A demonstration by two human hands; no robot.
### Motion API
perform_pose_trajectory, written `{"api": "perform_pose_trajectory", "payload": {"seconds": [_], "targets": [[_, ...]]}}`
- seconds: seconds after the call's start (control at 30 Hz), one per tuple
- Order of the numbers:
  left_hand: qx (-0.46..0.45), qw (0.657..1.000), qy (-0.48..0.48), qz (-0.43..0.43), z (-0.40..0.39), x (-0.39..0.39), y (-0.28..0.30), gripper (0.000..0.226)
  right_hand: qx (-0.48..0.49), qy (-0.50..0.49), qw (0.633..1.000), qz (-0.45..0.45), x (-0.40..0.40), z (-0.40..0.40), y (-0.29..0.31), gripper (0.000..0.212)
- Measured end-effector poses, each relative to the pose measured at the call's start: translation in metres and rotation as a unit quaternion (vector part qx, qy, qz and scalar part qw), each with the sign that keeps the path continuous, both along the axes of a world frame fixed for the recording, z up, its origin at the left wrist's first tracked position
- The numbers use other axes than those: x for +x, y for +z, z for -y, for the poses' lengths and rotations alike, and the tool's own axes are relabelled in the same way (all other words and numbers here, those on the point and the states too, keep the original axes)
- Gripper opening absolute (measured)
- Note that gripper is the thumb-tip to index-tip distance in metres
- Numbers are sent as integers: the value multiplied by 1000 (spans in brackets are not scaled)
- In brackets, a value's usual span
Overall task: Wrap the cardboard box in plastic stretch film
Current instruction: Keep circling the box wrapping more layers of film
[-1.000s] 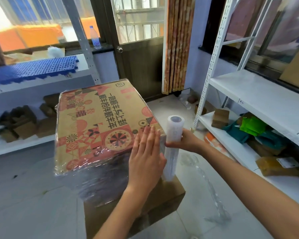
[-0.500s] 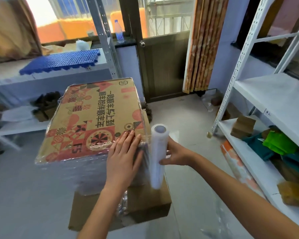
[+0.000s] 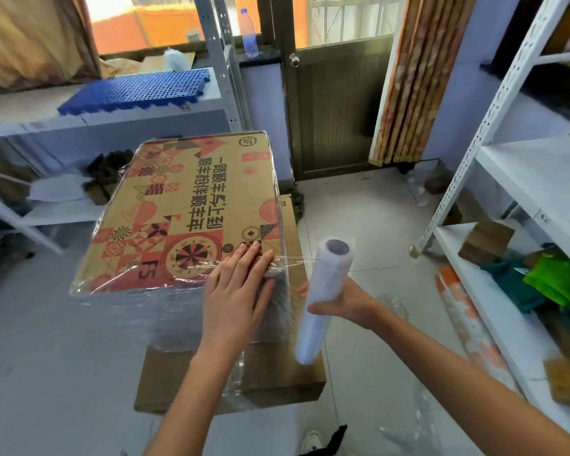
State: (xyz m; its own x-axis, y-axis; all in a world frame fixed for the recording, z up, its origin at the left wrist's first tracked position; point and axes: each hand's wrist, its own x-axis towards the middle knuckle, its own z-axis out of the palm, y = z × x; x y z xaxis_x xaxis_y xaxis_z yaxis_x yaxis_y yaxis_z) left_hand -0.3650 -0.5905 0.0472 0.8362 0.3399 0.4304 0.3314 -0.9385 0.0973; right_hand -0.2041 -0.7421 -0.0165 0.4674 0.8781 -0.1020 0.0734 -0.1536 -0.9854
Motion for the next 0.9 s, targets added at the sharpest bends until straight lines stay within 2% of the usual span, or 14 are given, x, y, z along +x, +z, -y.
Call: {"api": "perform_pose_trajectory", "payload": {"seconds": [0.17, 0.33, 0.5, 0.67, 0.9], "targets": [[-5, 1000, -5, 4, 6, 3, -5, 45, -15, 13, 1000, 19, 6, 14, 13, 41], [-6, 1000, -4, 10, 8, 5, -7, 46, -90, 53, 994, 22, 16, 31, -1, 54], [-29, 999, 0, 24, 7, 4, -7, 46, -91, 34, 995, -5, 27, 32, -1, 57], [-65, 995, 12, 72, 9, 9, -6, 45, -84, 13, 996, 38, 47, 15, -2, 50], [-78, 986, 80, 120, 13, 25, -3, 50, -80, 85, 992, 56, 73, -7, -14, 67]]}}
